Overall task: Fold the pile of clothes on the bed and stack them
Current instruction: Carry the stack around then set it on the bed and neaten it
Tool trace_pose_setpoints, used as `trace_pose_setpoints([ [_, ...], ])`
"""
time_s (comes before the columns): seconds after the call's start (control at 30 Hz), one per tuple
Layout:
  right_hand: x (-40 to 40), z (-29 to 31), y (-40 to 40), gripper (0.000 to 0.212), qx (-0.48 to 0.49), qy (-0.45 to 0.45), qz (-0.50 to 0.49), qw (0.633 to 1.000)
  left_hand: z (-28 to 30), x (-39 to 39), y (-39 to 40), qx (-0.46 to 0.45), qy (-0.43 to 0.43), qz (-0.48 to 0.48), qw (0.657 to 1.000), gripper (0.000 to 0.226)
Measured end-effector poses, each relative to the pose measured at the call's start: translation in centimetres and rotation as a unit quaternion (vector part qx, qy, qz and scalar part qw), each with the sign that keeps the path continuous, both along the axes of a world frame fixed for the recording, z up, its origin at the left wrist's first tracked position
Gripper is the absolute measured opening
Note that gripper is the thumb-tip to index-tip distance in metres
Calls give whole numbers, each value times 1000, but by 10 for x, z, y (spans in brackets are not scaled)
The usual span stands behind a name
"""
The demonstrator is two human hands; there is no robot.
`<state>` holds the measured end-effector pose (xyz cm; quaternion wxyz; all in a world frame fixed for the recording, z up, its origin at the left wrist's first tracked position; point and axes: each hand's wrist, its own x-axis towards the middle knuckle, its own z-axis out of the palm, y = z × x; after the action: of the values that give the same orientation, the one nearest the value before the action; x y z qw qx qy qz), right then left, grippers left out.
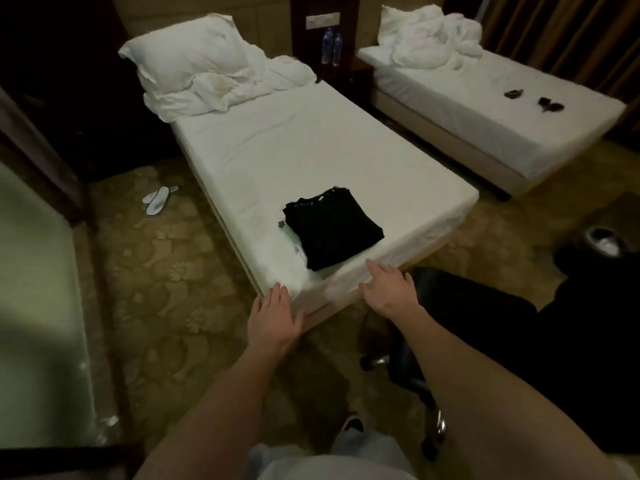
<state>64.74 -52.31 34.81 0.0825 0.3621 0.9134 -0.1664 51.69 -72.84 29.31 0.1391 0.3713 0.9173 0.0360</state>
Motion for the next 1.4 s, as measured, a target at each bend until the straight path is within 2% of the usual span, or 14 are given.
trace_pose_setpoints([
  [0.33, -86, -15, 109, 64, -20, -20, 70, 997, -4, -49, 95, 20, -17, 68, 997, 73],
  [0.6, -179, -48, 189, 66, -11, -21, 122, 992, -37, -125, 176, 16, -35, 86, 996, 72],
  [0.83, -246, -63, 251, 66, -21, -37, 137, 990, -55, -181, 244, 15, -52, 101, 993, 72],
  [1.13, -297, -100, 322, 68, -58, -61, 149, 985, -79, -226, 294, -8, -85, 162, 983, 72],
  [1.23, -316, -127, 347, 73, -92, -60, 139, 984, -96, -236, 308, -22, -105, 204, 973, 73],
  [1.33, -332, -161, 371, 91, -143, -86, 122, 978, -123, -241, 322, -44, -130, 271, 953, 75],
  [1.4, -343, -182, 387, 103, -180, -97, 98, 974, -139, -246, 334, -58, -178, 318, 929, 80],
])
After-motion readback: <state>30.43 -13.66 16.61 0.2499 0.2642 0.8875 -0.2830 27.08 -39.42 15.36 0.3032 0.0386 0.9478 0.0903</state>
